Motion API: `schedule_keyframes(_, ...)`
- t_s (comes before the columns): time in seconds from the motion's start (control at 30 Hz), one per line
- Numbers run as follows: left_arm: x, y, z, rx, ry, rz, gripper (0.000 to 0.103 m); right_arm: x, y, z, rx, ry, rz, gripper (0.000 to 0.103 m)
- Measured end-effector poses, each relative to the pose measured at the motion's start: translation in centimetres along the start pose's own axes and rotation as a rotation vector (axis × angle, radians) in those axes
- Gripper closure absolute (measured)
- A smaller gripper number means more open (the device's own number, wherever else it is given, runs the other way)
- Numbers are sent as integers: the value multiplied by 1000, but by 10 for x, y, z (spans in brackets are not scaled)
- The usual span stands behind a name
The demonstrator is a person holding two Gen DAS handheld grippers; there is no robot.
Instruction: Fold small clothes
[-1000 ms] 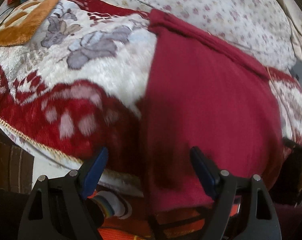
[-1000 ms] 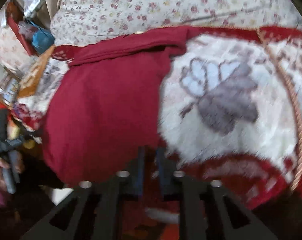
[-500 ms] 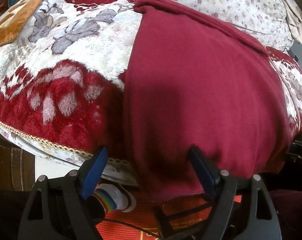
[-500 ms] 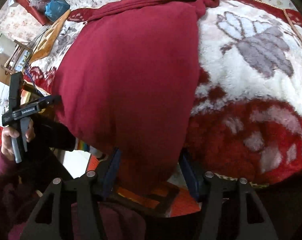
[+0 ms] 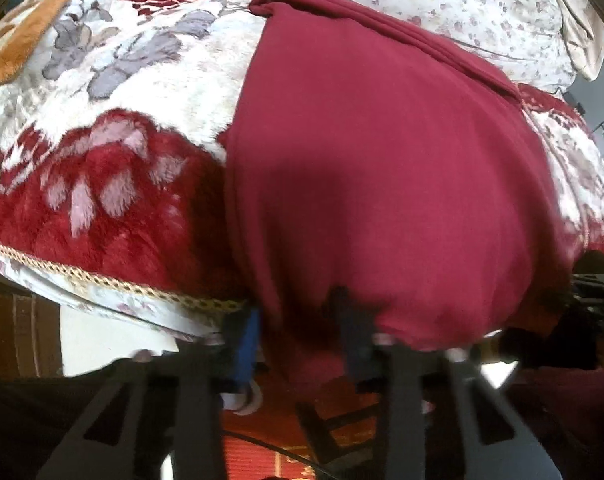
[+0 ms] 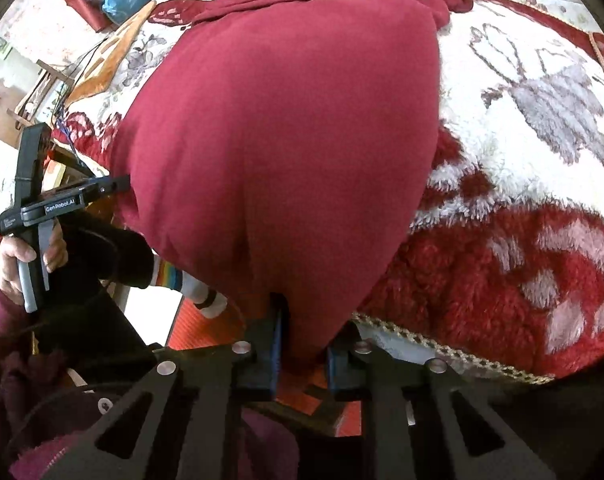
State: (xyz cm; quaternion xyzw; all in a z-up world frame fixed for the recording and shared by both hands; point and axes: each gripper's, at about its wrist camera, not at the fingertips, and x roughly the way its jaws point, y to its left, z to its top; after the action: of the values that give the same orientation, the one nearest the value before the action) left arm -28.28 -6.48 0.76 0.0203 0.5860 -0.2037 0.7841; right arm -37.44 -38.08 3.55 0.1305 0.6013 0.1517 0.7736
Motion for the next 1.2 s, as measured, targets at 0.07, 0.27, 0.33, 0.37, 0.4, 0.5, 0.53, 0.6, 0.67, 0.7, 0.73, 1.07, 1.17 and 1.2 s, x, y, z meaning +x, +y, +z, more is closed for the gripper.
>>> schedule_keyframes(0.07, -8, 0, 1, -2, 4, -55, 90, -7, 1, 3, -6, -17, 31, 90)
schedule_keyframes(0.27, -53, 8, 30, -25, -66, -189, 90, -43, -14, 27, 62, -133, 189, 92)
schedule_keyframes(0.33, -64, 8, 48, -26, -99, -213, 90, -56, -23, 38, 114, -186, 258, 92)
schedule_keyframes(0.37, -69, 6, 58, -20, -115, -214, 90, -64, -28, 45, 131, -221, 283, 92)
schedule_keyframes(0.4, -72, 4, 68, -13, -129, -212, 90, -71, -31, 53, 138, -258, 296, 92)
schedule_keyframes(0.5, -78, -1, 101, 7, -173, -194, 90, -90, -32, 74, 139, -335, 307, 92)
schedule_keyframes(0.53, -78, -2, 112, 7, -187, -195, 90, -98, -34, 85, 136, -374, 298, 92)
schedule_keyframes(0.6, -76, -2, 140, -3, -210, -204, 90, -106, -35, 103, 148, -424, 299, 92)
schedule_keyframes(0.67, -68, -3, 174, -30, -227, -206, 90, -112, -47, 127, 188, -473, 280, 92)
schedule_keyframes(0.7, -65, -2, 187, -45, -238, -200, 90, -112, -54, 140, 214, -489, 272, 92)
schedule_keyframes(0.73, -62, 0, 201, -56, -248, -191, 90, -111, -59, 151, 236, -500, 267, 92)
schedule_keyframes(1.07, 17, 23, 309, -212, -224, -149, 90, -55, -143, 264, 441, -472, 146, 92)
schedule_keyframes(1.17, 41, 33, 317, -248, -187, -164, 83, -44, -148, 278, 412, -445, 68, 91)
schedule_keyframes(1.2, 42, 37, 318, -269, -176, -171, 73, -46, -146, 277, 399, -448, 62, 86)
